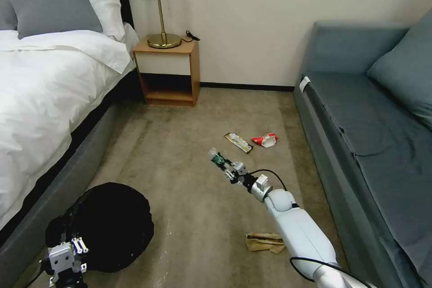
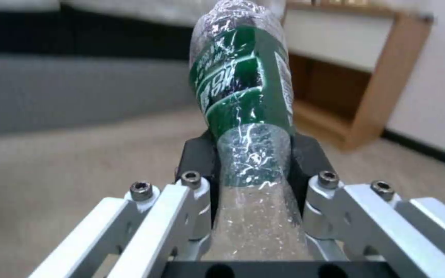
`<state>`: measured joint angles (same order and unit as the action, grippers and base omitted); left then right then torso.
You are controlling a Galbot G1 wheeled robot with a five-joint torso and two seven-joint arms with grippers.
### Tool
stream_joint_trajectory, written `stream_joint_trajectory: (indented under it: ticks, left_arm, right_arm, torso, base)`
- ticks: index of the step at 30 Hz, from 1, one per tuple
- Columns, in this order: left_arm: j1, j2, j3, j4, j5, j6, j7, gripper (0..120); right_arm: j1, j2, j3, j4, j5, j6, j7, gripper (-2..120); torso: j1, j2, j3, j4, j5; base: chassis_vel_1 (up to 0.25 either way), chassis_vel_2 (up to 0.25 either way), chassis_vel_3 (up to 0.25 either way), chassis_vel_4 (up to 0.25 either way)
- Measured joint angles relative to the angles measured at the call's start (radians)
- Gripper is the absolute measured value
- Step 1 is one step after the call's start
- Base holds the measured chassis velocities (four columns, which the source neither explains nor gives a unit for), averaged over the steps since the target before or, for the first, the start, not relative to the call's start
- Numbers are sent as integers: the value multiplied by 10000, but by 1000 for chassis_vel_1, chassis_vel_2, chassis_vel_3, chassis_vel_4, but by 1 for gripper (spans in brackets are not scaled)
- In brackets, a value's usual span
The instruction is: Pick up the trash bin, then pick up the garbage on the floor and place it into the trash bin.
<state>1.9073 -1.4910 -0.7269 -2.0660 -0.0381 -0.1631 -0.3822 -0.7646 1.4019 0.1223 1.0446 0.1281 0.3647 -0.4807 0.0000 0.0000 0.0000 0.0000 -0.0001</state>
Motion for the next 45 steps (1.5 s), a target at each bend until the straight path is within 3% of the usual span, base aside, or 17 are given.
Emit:
stream_joint_trajectory:
  ticks: [8, 12, 18, 31, 45]
  left_arm:
    - [-156, -48, 211, 538, 200, -375, 18, 6]
    - [-209, -46, 228, 560, 201, -393, 17, 6]
    - [-348, -74, 284, 390, 183, -289, 7, 6]
    - [-468, -186, 1246, -364, 358, 202, -147, 6]
    - [-279, -194, 1330, -481, 383, 95, -198, 6]
  right_arm:
    - [-566, 208, -1787, 3053, 1300, -740, 1580, 21]
    - [-896, 334, -2814, 4102, 2283, -1141, 2178, 21]
    - [-1298, 564, -3885, 4782, 2689, -1373, 2539, 21]
    - [-2043, 1566, -4873, 3607, 1203, -993, 2410, 21]
    - [-2207, 1788, -4134, 2260, 221, -194, 2065, 21]
  torso:
    - [0, 0, -1, 1, -1]
    - [-1, 0, 0, 1, 0]
    - [0, 0, -1, 0, -1]
    - [0, 0, -1, 0, 1]
    - [0, 0, -1, 2, -4]
  base:
    - [0, 0, 0, 0]
    - [0, 0, 0, 0]
    - [0, 0, 0, 0]
    - [0, 0, 0, 0]
    - [0, 0, 0, 0]
